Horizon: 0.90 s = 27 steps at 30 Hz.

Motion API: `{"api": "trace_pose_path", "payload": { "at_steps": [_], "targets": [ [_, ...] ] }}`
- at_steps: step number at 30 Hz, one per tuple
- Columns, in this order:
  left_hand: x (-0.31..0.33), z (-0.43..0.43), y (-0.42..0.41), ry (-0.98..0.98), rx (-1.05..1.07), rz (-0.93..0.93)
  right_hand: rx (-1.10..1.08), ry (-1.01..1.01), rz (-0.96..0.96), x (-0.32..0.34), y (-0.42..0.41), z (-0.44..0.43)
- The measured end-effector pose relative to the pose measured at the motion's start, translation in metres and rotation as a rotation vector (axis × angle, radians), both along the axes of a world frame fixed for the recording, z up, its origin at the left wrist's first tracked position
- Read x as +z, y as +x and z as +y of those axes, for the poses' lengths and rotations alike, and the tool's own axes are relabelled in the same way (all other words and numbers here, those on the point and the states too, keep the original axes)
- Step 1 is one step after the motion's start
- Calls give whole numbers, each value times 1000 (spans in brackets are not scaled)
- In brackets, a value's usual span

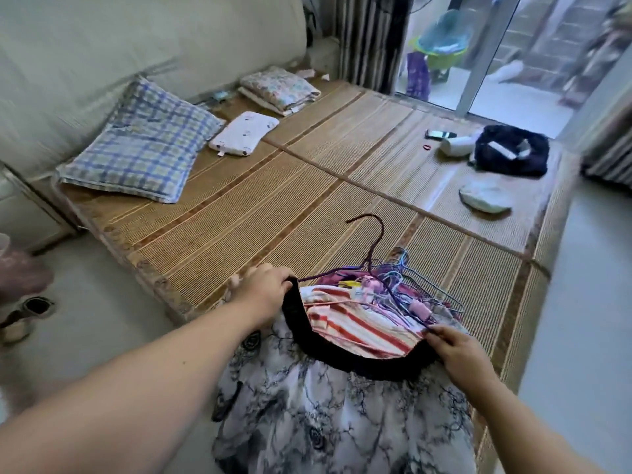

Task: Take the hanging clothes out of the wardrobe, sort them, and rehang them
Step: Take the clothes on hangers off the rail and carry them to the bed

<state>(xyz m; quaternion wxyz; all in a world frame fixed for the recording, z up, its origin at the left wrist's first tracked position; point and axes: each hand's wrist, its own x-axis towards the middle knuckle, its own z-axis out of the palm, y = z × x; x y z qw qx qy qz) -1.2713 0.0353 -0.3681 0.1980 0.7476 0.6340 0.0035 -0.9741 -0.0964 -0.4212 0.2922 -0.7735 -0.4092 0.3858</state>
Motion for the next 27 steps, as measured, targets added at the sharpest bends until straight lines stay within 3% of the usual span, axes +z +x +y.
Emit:
{"api": "trace_pose_path", "payload": {
  "at_steps": [5,10,16,22,27],
  "targets": [
    [-36,47,66,-78,-26,30,14,-127,-167,-43,49,34],
    [-89,65,86,-156,16,47,9,-268,-210,-90,67,61],
    [-120,65,82,-81,101,17,157,-373,-306,-108,58,84],
    [-93,32,37,-147,139,-6,481,-241,-321,-81,-14,113],
    [-42,-8,-40,-125,271,-50,893,44,-373,-31,-119,138]
  ]
}}
